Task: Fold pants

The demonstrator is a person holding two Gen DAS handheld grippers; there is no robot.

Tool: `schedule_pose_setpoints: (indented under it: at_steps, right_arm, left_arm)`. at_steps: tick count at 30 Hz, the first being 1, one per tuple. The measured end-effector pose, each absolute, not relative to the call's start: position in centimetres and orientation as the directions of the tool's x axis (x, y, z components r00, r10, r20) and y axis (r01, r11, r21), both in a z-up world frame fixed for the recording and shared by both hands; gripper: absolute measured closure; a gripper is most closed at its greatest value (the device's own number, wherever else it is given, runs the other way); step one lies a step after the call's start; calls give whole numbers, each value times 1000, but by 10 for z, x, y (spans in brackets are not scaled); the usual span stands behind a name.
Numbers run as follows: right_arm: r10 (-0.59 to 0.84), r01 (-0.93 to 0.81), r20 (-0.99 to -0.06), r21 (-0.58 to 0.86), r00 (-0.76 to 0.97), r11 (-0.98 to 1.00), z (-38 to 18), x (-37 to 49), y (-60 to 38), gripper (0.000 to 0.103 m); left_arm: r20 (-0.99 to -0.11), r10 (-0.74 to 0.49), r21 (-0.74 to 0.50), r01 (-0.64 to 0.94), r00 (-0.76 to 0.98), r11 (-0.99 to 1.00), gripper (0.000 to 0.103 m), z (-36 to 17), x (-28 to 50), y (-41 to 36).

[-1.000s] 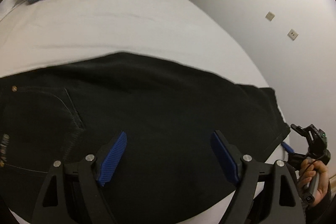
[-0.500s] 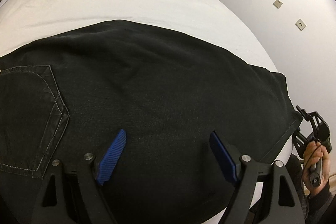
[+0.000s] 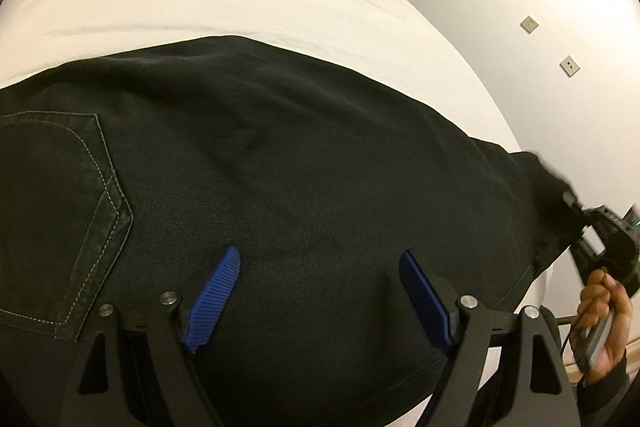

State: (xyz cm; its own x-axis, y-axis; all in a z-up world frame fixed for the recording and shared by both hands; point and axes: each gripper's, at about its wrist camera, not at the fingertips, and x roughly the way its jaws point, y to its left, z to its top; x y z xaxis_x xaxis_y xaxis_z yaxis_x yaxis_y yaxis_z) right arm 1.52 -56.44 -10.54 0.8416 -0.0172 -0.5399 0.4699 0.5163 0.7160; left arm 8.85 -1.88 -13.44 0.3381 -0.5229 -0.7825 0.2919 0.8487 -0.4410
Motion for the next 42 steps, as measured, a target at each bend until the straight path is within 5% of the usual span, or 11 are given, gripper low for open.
schedule_pose_setpoints:
  at_steps: [4,7,10,20,29,34,36,42]
  right_arm:
    - [7,274,-636,342,772,899,-79,67,-447,93]
    - [-48,118,-775,35,630,992,-117,93,-362,93]
    - [-120,119,-787,-59,605,991,-149,84,-334,93]
    - [-237,101,-681,-234,693,967,-119,43,-282,93]
    - [-306,39,-567,-434,765,900,-112,24,-200,93]
    - [-291,-1,-554,-466,780,885,-106,3,-165,93]
    - [-285,-14,-549,-476,786,879,-102,-5,-152,93]
    - [-234,-90,-545,-502,806,860,-93,-21,-96,93]
  left_arm:
    - [-776,-532,-460,273,341,845,20,-131,90,-11]
    - [-767,-541,-485,241,344,841,18,-127,93,-9]
    - [-737,-588,-544,224,333,809,15,-119,97,-8]
    - [-674,-715,-685,208,185,699,4,-115,135,-68]
    - [-716,-695,-665,237,68,708,3,-113,172,-116]
    - [-747,-665,-635,294,1,714,78,-110,177,-126]
    - [-756,-655,-617,329,4,715,90,-102,179,-125]
    - [-783,-621,-550,423,38,720,92,-80,185,-99]
